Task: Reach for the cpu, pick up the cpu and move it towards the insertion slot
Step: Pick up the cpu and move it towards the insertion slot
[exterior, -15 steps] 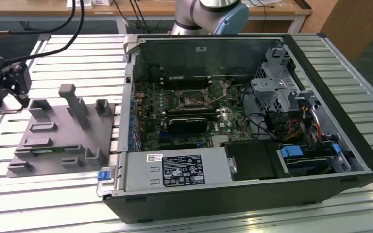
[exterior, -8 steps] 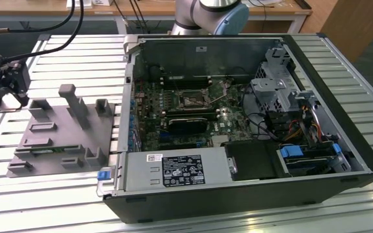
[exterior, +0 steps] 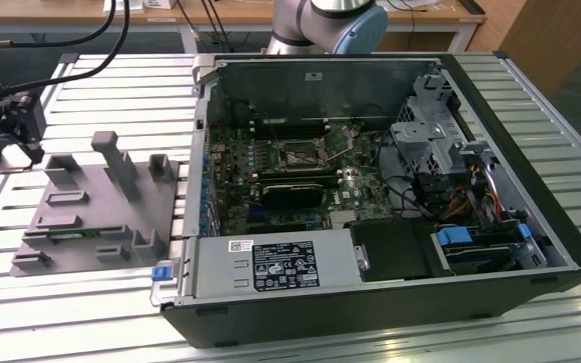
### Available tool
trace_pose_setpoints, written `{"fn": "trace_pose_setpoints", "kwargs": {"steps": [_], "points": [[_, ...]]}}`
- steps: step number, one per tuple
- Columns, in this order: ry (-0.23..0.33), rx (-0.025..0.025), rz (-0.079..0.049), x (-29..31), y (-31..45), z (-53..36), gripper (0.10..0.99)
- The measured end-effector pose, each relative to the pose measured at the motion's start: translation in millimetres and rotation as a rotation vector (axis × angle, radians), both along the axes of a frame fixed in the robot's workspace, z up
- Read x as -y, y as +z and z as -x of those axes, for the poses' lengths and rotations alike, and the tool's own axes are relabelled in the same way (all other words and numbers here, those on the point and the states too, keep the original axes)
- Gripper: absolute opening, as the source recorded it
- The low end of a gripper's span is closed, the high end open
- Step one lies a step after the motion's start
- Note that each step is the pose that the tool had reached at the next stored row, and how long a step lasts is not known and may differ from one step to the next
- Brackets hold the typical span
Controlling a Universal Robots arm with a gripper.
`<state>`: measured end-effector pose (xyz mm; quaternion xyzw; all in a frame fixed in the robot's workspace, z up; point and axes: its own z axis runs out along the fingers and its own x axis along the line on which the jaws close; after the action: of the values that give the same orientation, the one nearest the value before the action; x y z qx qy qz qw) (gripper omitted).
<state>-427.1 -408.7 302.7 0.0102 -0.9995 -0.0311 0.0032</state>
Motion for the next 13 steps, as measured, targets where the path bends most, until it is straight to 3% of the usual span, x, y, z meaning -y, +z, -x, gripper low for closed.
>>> {"fn": "trace_pose_setpoints", "kwargs": {"steps": [13], "points": [[0.000,0.0000,0.000,-0.8,10.3,0.0,0.541]]}}
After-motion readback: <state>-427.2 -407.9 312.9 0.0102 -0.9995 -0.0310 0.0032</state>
